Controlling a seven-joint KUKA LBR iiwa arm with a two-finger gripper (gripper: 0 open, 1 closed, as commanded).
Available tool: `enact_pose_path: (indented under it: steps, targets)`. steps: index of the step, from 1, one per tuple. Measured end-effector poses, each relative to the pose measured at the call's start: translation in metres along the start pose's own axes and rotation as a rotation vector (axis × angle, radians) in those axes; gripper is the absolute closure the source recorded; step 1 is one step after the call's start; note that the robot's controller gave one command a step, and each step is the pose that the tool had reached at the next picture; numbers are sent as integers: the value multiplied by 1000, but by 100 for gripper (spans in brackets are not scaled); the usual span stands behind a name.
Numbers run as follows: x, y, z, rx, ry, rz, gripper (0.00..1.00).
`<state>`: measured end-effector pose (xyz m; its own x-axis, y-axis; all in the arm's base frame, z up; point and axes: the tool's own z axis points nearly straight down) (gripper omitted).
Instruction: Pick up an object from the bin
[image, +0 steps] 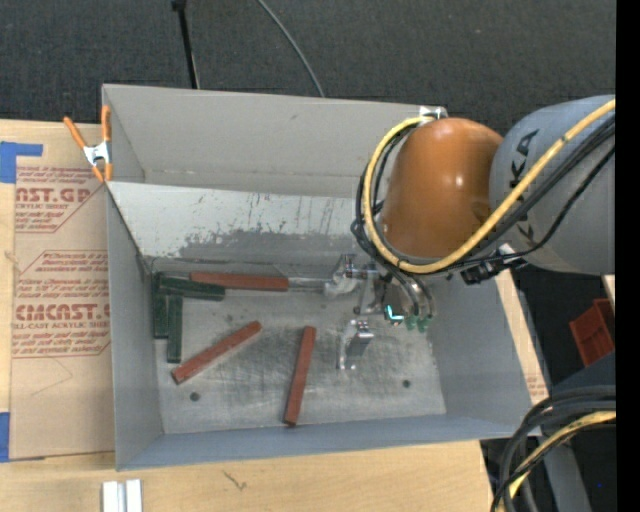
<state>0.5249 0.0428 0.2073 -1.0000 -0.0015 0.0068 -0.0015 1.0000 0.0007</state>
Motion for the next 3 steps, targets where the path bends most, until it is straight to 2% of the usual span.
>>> enact_pose_path:
  steps: [1,2,3]
  targets:
    - [-2,0,-4,0,-8,0,0]
    - [-15,-6,45,1,-16,-53,0]
    - [-30,-8,128,1,-20,-333,100]
